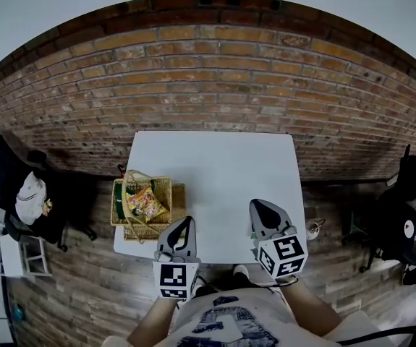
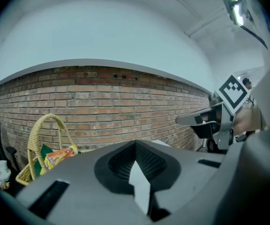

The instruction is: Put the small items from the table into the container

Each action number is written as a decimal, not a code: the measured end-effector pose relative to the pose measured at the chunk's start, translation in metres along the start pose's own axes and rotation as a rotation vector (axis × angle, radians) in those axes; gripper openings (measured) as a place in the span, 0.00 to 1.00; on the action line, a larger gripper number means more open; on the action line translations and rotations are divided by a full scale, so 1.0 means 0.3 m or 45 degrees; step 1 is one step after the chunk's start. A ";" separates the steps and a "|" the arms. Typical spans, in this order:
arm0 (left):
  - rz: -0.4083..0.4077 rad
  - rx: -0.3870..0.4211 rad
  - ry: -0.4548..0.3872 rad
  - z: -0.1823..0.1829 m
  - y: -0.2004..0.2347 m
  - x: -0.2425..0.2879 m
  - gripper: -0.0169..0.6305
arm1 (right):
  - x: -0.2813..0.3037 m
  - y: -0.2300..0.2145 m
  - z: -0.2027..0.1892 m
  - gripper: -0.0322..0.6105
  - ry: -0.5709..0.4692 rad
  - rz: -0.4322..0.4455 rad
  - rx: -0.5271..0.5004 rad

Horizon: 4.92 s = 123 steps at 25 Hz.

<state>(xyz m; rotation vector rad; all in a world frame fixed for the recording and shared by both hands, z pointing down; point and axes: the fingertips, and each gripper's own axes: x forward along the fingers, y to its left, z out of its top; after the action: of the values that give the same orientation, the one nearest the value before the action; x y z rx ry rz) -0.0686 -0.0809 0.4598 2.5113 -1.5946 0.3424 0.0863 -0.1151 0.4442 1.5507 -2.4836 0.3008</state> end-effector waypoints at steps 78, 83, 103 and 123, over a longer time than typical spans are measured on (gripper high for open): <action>0.034 -0.109 0.345 -0.361 -0.329 0.429 0.10 | 0.167 -0.253 -0.844 0.45 0.798 0.263 0.144; 0.016 -0.090 0.363 -0.361 -0.332 0.430 0.10 | 0.174 -0.256 -0.893 0.45 0.837 0.238 0.142; 0.038 -0.098 0.388 -0.376 -0.304 0.393 0.10 | 0.173 -0.224 -0.981 0.44 0.919 0.224 0.135; 0.045 -0.085 0.398 -0.377 -0.293 0.353 0.10 | 0.155 -0.256 -0.988 0.18 0.938 0.139 0.060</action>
<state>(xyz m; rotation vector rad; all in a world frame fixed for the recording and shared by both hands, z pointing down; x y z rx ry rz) 0.0416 -0.1084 0.5971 2.2484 -1.5007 0.6388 0.1532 -0.1067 0.7464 1.0468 -1.9741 0.7878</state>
